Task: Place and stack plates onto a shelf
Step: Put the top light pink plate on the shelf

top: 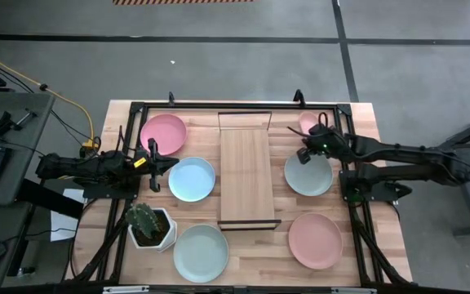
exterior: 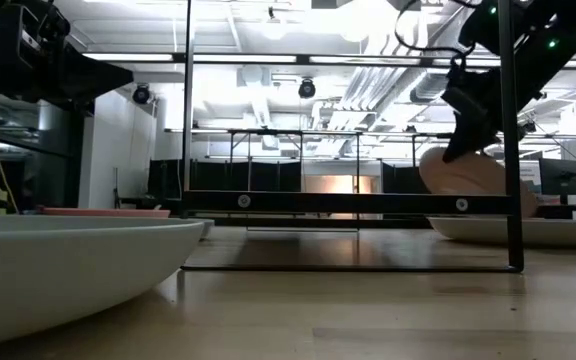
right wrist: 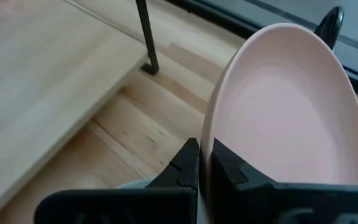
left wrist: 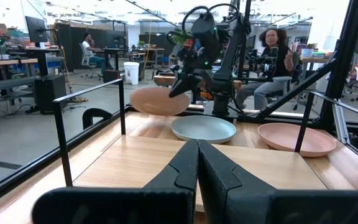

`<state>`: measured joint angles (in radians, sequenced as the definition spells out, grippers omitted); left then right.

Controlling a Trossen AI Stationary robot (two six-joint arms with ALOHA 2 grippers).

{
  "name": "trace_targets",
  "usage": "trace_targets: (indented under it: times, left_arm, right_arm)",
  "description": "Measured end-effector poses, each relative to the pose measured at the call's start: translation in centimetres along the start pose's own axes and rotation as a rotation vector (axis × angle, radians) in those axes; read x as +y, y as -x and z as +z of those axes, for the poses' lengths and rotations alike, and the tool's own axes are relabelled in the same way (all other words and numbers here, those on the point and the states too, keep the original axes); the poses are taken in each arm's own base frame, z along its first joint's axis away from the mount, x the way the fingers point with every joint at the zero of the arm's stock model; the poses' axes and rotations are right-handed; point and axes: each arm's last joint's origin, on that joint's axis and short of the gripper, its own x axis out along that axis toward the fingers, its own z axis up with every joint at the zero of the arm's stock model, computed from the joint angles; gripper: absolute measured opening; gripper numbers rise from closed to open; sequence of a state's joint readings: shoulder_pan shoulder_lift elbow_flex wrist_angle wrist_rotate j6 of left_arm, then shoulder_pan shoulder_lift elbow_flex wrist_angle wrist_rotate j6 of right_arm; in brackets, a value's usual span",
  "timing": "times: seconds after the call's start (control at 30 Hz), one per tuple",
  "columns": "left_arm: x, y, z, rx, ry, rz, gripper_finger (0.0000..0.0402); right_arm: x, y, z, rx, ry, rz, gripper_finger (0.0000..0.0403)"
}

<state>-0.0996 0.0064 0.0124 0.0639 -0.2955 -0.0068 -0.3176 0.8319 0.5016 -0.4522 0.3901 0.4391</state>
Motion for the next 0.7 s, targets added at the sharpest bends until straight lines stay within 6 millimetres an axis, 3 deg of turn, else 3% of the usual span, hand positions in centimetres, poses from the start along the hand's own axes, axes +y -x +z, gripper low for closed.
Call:
trace_targets:
  times: [0.2, 0.37, 0.53, 0.7]
  left_arm:
    - [0.0, 0.0, 0.0, 0.0, 0.0, 0.0, 0.0]
    - [0.0, 0.0, 0.0, 0.0, 0.0, 0.0, 0.0]
    - [0.0, 0.0, 0.0, 0.0, 0.0, 0.0, 0.0]
    - [0.0, 0.0, 0.0, 0.0, 0.0, 0.0, 0.0]
  right_arm:
    - [0.1, 1.1, 0.4, -0.055, 0.009, 0.04, 0.0001]
    - [1.3, 3.0, 2.1, -0.128, 0.049, 0.103, 0.0]
    - [4.0, 4.8, 3.3, -0.153, 0.161, 0.23, 0.0]
    - [7.7, 5.6, 2.5, -0.1, 0.304, 0.354, 0.0]
